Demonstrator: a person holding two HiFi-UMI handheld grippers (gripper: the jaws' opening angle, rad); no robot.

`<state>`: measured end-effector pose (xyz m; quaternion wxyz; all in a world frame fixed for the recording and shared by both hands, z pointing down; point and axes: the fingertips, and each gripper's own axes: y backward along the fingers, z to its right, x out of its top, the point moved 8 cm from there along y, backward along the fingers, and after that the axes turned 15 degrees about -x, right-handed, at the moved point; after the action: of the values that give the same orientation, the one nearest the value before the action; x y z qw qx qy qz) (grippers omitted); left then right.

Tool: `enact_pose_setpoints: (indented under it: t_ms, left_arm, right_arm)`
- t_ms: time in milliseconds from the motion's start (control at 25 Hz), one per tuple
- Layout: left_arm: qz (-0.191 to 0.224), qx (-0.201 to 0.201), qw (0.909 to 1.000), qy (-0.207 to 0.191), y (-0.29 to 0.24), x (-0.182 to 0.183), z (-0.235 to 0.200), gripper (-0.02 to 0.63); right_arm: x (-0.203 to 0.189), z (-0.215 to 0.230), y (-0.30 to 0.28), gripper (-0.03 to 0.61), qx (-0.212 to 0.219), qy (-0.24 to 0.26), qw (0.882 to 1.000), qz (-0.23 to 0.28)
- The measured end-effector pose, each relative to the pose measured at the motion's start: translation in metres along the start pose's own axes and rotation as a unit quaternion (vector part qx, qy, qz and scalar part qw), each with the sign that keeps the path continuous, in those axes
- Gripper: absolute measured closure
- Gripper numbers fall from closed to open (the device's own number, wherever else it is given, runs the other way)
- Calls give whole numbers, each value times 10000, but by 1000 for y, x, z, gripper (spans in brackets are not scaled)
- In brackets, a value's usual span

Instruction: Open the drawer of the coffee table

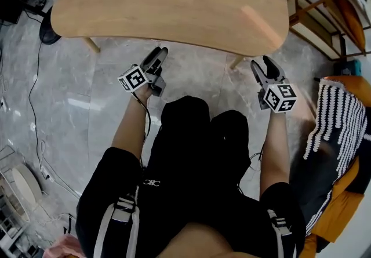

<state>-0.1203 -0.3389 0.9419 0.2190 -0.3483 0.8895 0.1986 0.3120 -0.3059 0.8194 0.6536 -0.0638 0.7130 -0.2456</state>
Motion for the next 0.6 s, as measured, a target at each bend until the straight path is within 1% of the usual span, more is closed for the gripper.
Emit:
enact_pose_setpoints:
  t_ms: [80, 160, 240, 320, 360, 480, 520, 600]
  left_arm:
    - [303, -185, 9992, 179, -3, 4, -7, 336]
    - [600, -400, 9962, 488, -9, 5, -12, 336]
    - [825, -633, 9910, 841, -17, 4, -13, 336]
    - [957, -864, 9848, 1160, -26, 2, -12, 336]
    - [976, -958, 9830, 1225, -30, 1, -12, 336]
    - [936, -1166, 9819, 1165, -37, 5, -16, 334]
    - [922, -1181, 9821, 1142, -36, 6, -17, 334]
    - [895, -1187, 9828, 1092, -35, 6, -17, 337]
  right_arm:
    - [1, 0, -4, 334, 44, 1, 10000, 36]
    - [2, 0, -7, 334, 93, -53, 9999, 88]
    - [3, 0, -11, 332, 138, -86, 9998, 106]
    - [3, -1, -13, 327, 163, -117, 9997, 105]
    - [2, 0, -14, 327, 167, -160, 9997, 111]
    - [0, 2, -26, 330, 110, -250, 9996, 118]
    - [-1, 1, -31, 332, 58, -192, 9998, 90]
    - [-3, 0, -37, 365, -15, -24, 10000, 58]
